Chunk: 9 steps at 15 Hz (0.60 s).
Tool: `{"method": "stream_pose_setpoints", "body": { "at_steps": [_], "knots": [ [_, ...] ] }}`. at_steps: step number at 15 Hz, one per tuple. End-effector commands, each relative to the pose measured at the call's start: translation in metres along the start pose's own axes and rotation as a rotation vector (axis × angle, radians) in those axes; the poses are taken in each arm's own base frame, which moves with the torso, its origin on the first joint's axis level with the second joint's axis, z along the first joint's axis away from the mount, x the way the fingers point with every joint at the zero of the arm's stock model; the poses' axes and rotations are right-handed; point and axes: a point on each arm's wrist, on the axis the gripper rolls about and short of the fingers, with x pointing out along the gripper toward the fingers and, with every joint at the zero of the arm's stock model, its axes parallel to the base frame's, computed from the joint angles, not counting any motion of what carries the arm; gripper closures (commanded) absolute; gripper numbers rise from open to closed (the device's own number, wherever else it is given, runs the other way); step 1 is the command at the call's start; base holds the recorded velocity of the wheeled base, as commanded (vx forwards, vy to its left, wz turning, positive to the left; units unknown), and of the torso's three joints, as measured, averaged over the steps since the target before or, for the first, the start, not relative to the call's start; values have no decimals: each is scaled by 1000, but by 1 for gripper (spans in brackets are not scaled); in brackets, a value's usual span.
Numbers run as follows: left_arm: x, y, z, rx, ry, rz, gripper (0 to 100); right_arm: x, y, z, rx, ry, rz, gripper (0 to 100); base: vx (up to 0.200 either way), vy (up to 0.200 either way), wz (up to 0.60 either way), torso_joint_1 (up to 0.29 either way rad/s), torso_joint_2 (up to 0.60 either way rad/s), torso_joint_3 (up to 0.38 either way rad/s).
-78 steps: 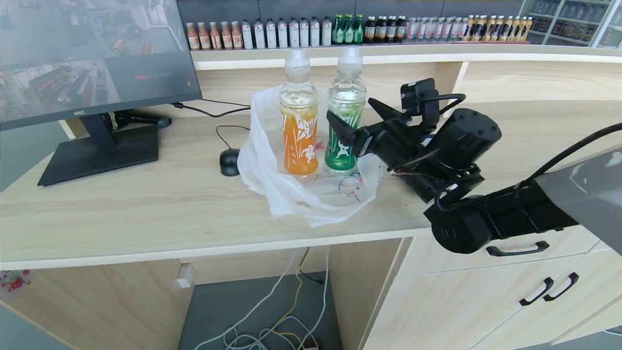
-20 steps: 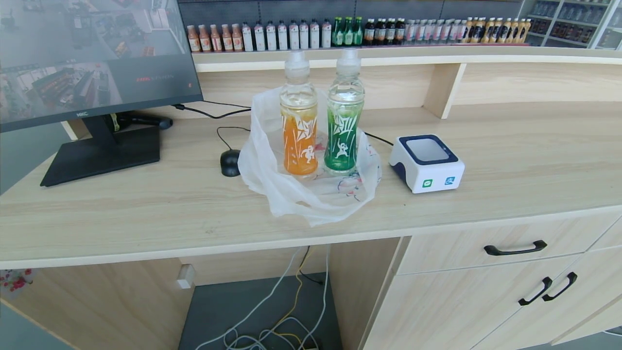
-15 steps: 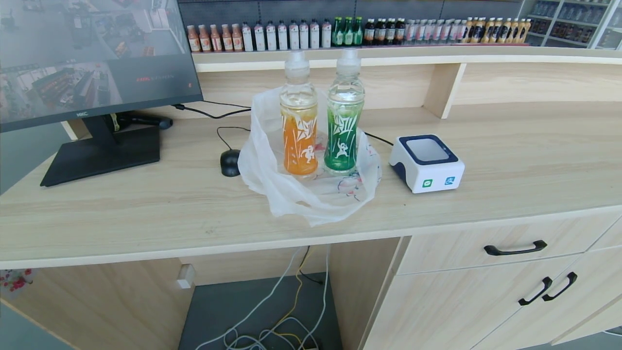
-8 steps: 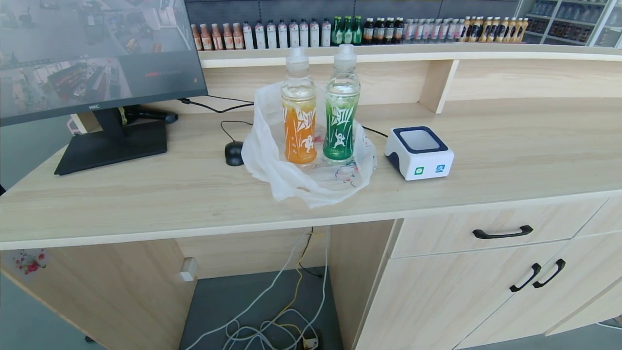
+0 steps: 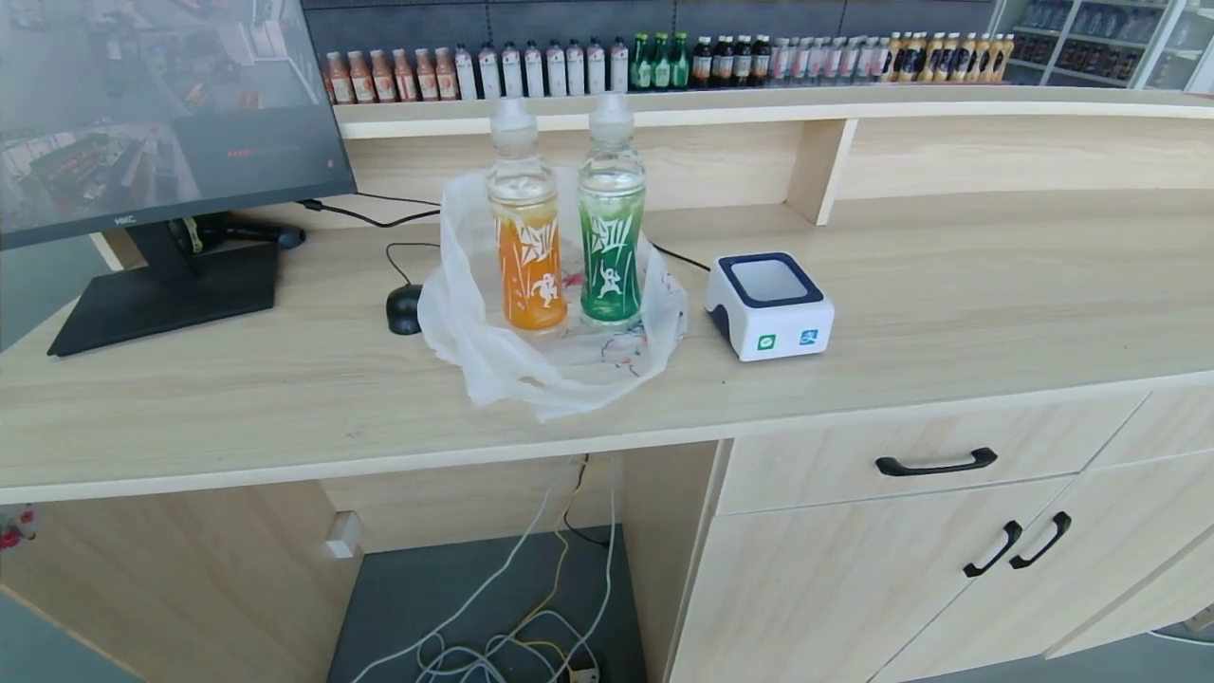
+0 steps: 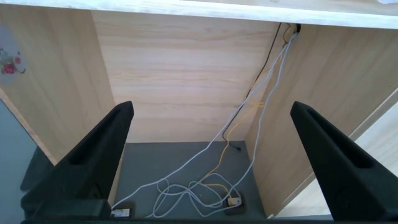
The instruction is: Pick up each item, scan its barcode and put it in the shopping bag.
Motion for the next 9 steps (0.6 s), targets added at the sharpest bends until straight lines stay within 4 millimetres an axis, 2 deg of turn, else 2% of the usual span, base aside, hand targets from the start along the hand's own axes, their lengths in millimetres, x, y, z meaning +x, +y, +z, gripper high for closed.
{"method": "stream_pose_setpoints", "body": {
  "at_steps": [1,4,9],
  "knots": [
    [0,0,0,-1,1,0,0,0,0,0,-1,1,1,0,0,-200,0,-7,7,-2],
    [0,0,0,-4,1,0,0,0,0,0,-9,0,-1,0,0,-200,0,1,2,7],
    [0,0,0,-4,1,0,0,0,0,0,26,0,-4,0,0,-200,0,-113,216,102]
  ]
}}
